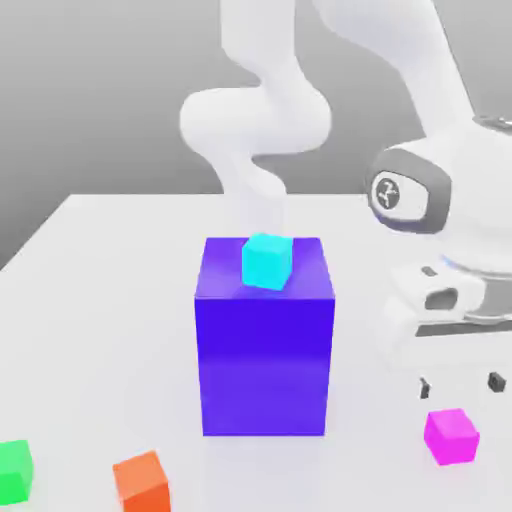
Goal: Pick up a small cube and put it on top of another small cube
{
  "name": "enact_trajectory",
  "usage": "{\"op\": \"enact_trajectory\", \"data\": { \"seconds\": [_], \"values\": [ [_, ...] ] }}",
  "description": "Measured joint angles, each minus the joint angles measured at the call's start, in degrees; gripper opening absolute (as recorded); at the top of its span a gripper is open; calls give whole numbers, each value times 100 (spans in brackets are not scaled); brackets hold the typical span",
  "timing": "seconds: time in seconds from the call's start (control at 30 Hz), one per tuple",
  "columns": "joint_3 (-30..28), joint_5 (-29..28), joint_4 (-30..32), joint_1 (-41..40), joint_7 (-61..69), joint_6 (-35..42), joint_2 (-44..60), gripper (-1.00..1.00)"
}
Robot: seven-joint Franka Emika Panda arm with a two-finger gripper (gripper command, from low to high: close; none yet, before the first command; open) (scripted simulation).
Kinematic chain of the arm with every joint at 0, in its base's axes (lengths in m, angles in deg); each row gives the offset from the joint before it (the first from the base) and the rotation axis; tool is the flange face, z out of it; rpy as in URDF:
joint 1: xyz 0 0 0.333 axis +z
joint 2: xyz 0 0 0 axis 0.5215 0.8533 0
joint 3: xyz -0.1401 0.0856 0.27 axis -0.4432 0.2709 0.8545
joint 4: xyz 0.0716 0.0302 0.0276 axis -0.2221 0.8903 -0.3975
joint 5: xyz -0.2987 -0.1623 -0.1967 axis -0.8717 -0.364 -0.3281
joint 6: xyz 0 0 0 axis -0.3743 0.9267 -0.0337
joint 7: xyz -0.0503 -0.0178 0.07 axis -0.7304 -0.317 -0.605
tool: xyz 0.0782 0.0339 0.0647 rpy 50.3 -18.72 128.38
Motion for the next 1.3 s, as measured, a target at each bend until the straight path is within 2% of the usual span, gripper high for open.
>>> {"op": "enact_trajectory", "data": {
  "seconds": [0.13,0.17,0.4,0.57,1.13,1.27,1.3],
  "values": [
    [-539,-557,-165,478,-464,-587,833,0],
    [-674,-672,-205,590,-552,-709,998,-100],
    [-688,-684,-208,604,-564,-732,1016,-100],
    [-125,60,3,130,-25,-77,133,-100],
    [-2308,1539,-816,-2468,-604,797,-69,-100],
    [-2736,1950,-1228,-3105,-721,565,575,-100],
    [-2784,2047,-1335,-3230,-730,460,791,100]
  ]
}}
